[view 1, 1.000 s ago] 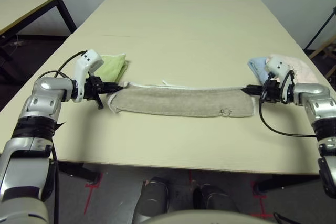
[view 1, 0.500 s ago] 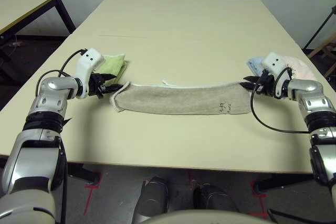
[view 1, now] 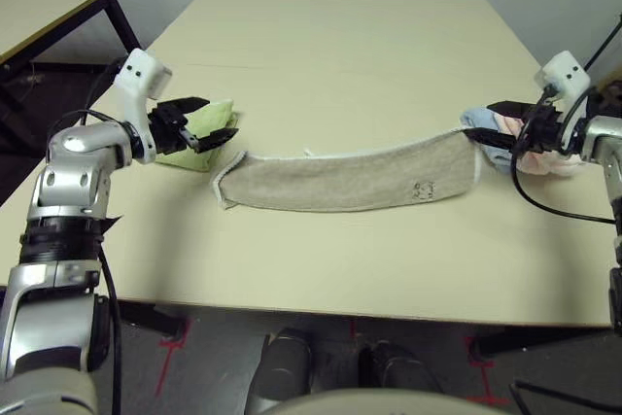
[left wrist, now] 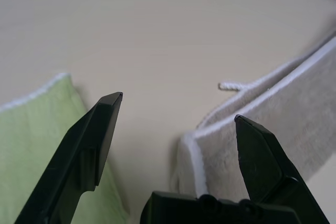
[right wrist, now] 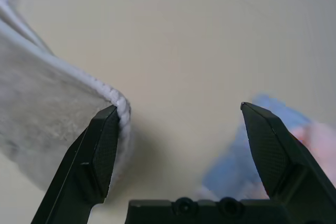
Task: Fold the towel and set it aside.
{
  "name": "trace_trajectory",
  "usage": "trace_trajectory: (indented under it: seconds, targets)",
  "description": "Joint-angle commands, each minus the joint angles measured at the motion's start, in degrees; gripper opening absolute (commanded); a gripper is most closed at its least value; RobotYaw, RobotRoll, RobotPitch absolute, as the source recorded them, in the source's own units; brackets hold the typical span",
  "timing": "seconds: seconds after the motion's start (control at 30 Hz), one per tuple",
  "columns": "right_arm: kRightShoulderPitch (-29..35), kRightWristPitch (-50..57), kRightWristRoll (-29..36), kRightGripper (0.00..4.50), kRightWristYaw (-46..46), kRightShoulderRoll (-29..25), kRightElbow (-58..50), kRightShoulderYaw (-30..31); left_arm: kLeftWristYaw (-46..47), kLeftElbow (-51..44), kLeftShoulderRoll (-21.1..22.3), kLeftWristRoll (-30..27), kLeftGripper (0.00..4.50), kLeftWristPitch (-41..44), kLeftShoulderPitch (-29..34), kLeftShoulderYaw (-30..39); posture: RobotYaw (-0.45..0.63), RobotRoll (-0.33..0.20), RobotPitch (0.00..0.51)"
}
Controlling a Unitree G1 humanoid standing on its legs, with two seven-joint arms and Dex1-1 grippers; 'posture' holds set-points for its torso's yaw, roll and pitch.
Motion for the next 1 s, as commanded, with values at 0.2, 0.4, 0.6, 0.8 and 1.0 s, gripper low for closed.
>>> trace_trajectory:
  seconds: [0.2,0.4,0.6,0.8,1.0]
  targets:
    - [-1.5,-3.0,-3.8,4.46,2.6,2.8,3.8,5.3,-1.9,-1.9,0.1,-1.1,4.5,2.4,0.9,-1.4,0.2,0.0,0.108]
    - [-4.6,-7.2,-7.9,4.46,4.7,5.6,10.8,9.4,-2.8,-2.6,0.1,-1.2,4.5,2.6,2.2,-1.7,0.21,0.0,0.102]
    - [-7.8,-0.5,-2.6,4.46,10.6,5.7,10.0,5.9,-2.8,-4.5,-1.0,-3.1,4.5,4.8,1.8,-1.0,0.23,0.0,0.099]
    - [-0.7,16.6,8.9,4.3,11.1,5.0,-9.8,-1.7,0.9,-11.8,-5.7,-6.8,4.5,10.6,2.1,-1.4,0.23,0.0,0.102]
    - [10.2,31.5,18.6,2.34,6.5,6.9,-27.9,-5.8,7.9,-19.1,-12.9,-10.2,3.53,19.8,3.2,-2.9,0.2,0.0,0.105]
